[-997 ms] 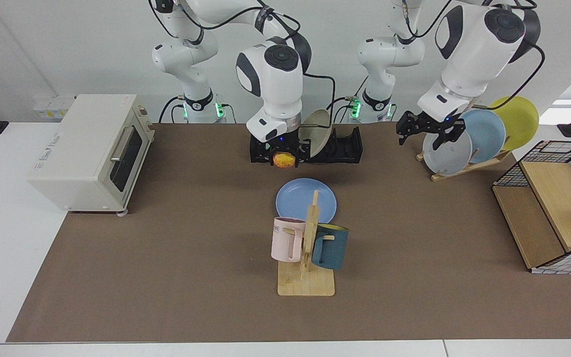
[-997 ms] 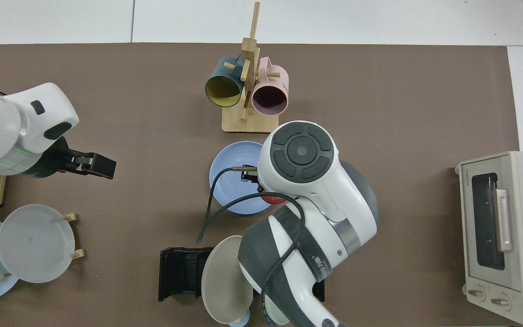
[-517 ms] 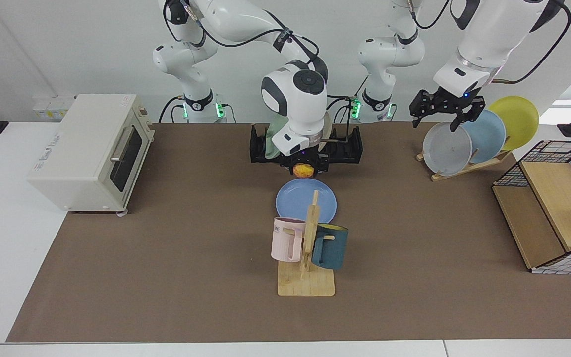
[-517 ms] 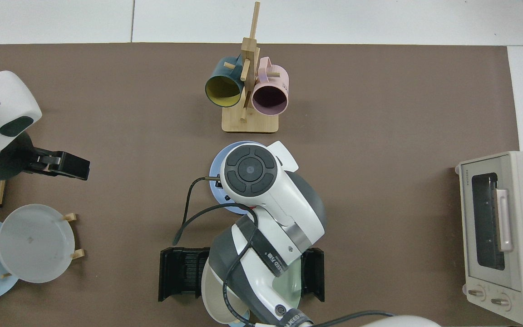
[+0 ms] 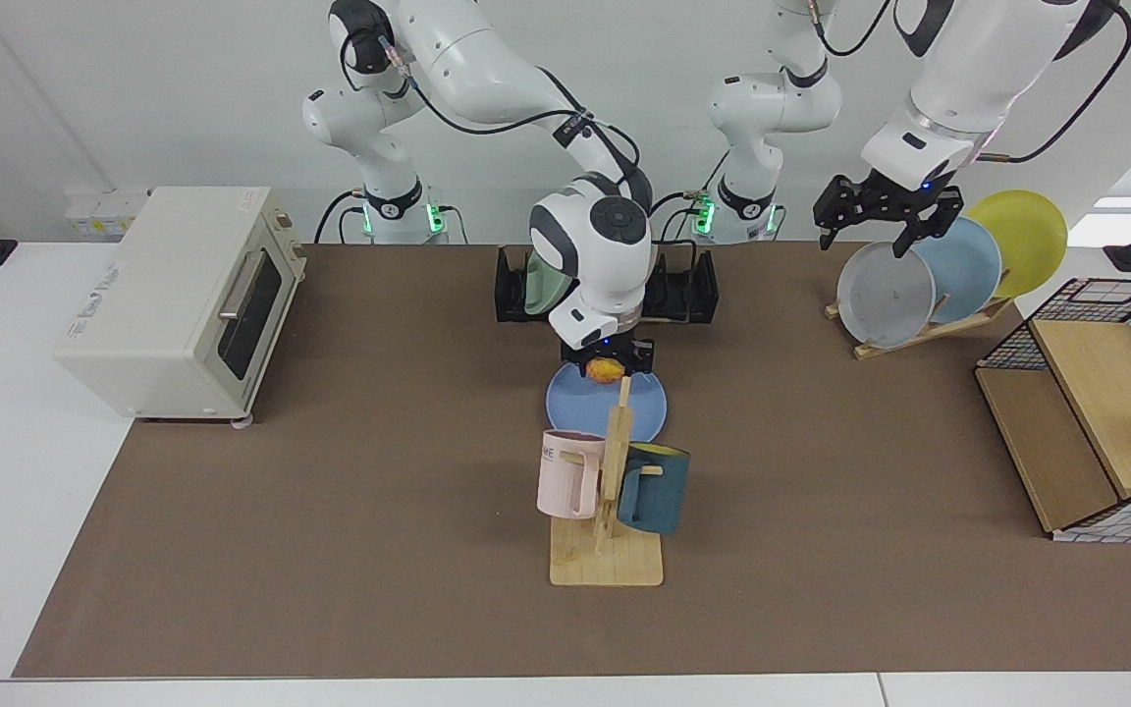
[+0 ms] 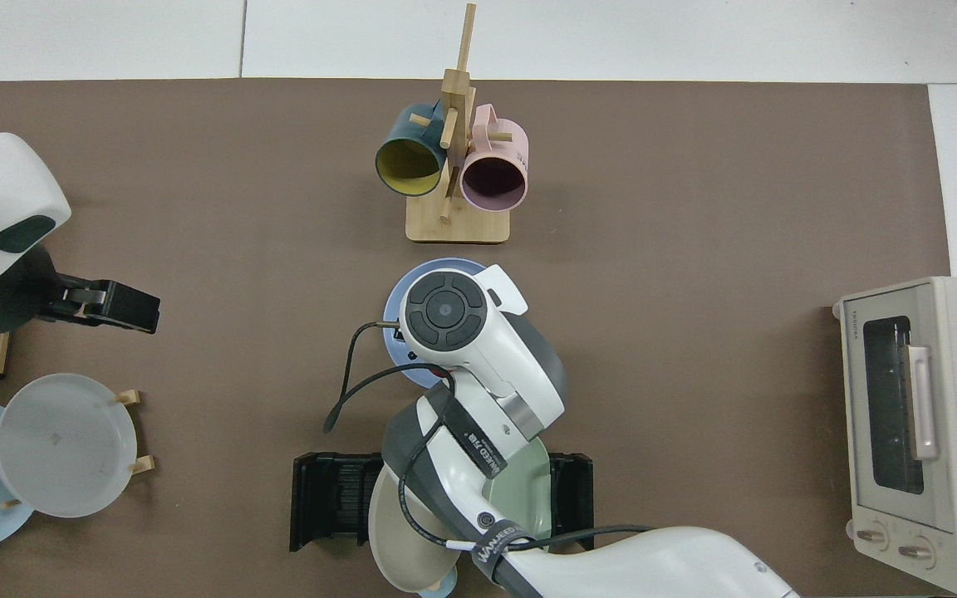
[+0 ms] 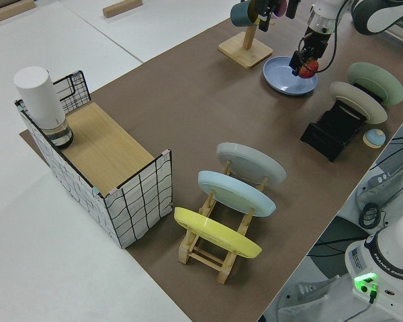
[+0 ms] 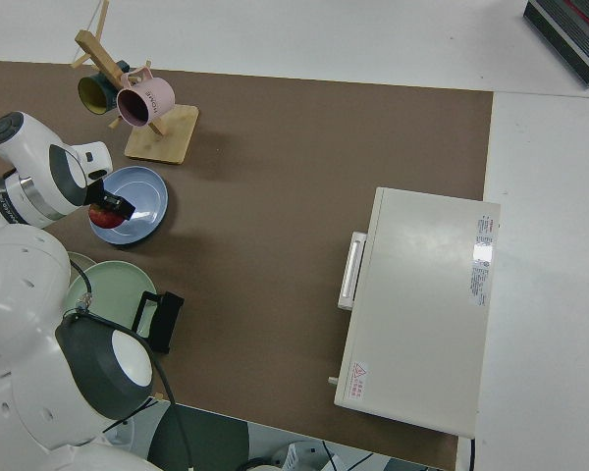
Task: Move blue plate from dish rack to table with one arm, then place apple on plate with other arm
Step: 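Open the right gripper and lift it away from the apple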
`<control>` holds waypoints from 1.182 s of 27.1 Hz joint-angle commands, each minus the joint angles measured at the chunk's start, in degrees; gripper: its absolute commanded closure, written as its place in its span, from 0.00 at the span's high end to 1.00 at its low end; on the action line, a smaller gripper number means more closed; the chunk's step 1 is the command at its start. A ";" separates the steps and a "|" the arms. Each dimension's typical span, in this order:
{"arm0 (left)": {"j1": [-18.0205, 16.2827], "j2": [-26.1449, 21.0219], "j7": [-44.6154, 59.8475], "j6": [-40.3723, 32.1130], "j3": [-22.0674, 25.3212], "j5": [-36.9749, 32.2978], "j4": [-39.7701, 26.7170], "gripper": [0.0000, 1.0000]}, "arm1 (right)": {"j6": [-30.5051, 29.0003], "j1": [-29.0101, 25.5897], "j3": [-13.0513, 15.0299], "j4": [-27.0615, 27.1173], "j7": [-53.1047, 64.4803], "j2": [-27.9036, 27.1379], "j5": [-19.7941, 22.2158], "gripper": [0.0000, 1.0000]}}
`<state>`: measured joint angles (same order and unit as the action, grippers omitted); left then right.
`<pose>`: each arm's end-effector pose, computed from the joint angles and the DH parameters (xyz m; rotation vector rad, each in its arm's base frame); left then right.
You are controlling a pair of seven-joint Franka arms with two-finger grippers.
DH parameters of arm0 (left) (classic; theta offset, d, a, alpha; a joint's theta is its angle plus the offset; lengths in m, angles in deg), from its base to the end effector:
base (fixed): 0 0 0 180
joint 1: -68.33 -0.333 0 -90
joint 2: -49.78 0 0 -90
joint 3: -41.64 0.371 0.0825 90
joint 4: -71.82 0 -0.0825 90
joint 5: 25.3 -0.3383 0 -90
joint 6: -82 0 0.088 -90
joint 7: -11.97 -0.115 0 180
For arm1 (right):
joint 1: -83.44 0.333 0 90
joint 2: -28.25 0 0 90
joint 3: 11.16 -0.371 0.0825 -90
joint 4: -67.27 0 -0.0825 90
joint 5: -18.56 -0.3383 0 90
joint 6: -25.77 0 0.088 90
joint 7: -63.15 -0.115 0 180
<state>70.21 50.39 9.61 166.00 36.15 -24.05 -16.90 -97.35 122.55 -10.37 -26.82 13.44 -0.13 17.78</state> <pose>0.4890 -0.0663 0.6775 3.1105 -0.2670 -0.1134 0.5227 0.4158 0.3942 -3.1138 0.3195 -0.0075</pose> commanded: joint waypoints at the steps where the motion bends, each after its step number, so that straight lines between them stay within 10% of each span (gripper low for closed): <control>1: 0.14 0.53 0.52 -0.95 0.13 -0.98 0.22 1.00 | -3.53 -0.25 0.09 -1.19 -1.35 -0.88 -0.36 0.02; 11: 0.14 0.53 0.52 -0.95 0.21 -0.98 0.30 1.00 | -4.15 -0.25 0.09 -1.28 -0.92 -2.37 -0.36 0.13; 15: 0.14 0.53 0.52 -0.95 0.21 -0.98 0.30 1.00 | -3.71 -0.43 0.09 -1.10 -0.83 -2.46 -0.36 1.00; 32: 0.14 0.53 0.52 -0.95 0.21 -0.98 0.39 1.00 | 13.69 -1.04 0.09 8.74 -0.48 2.28 -0.45 1.00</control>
<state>70.21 50.48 9.63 166.00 36.18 -24.05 -16.90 -89.76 122.10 -9.90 -21.90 13.43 0.63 17.77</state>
